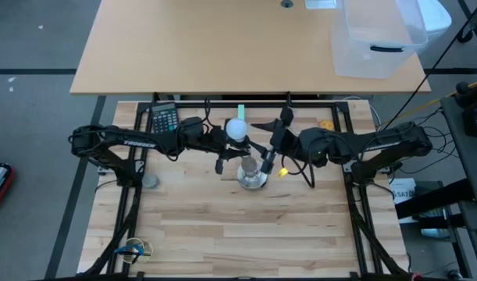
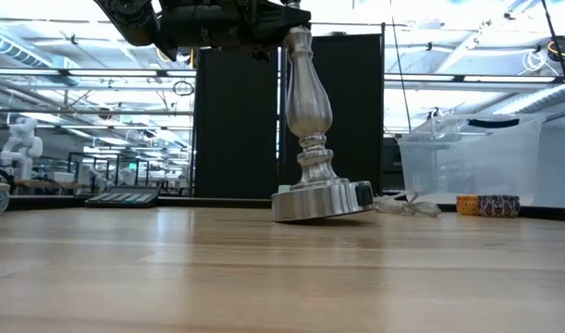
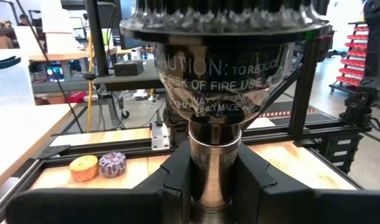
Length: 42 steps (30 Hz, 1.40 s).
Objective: Screw lightbulb
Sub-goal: Remove the white lightbulb from the desk lamp
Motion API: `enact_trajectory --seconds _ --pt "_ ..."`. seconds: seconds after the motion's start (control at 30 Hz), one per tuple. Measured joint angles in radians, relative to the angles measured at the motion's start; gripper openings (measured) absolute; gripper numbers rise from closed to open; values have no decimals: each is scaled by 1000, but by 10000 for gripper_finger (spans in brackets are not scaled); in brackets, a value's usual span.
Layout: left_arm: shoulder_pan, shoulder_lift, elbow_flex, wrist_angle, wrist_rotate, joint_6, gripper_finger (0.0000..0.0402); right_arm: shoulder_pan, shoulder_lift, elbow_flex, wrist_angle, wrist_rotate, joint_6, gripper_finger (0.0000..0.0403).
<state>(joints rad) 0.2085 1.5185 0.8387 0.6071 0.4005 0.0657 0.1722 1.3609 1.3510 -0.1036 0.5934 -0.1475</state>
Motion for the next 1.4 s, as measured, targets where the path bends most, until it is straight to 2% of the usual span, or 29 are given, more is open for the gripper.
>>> enact_trajectory --seconds 0.17,0.4,0.57,0.73,0.83,1.0,1.4 --pt "0 -2 1 -25 -34 11 74 0 2 0 -14 2 56 252" --pt "-1 -1 1 -26 -39 12 74 27 3 0 -18 2 55 296" --pt "-21 -1 13 -48 -57 26 74 58 -19 0 -13 3 51 299" --pt "-73 0 128 -273 -159 97 74 83 -28 0 -15 3 55 299" --pt "-92 1 170 -337 -171 127 74 98 -26 0 -23 9 58 300" --pt "-97 1 183 -338 -179 127 74 118 -25 0 -30 113 58 300" --pt "-97 1 183 -333 -182 126 74 95 18 0 28 103 38 300"
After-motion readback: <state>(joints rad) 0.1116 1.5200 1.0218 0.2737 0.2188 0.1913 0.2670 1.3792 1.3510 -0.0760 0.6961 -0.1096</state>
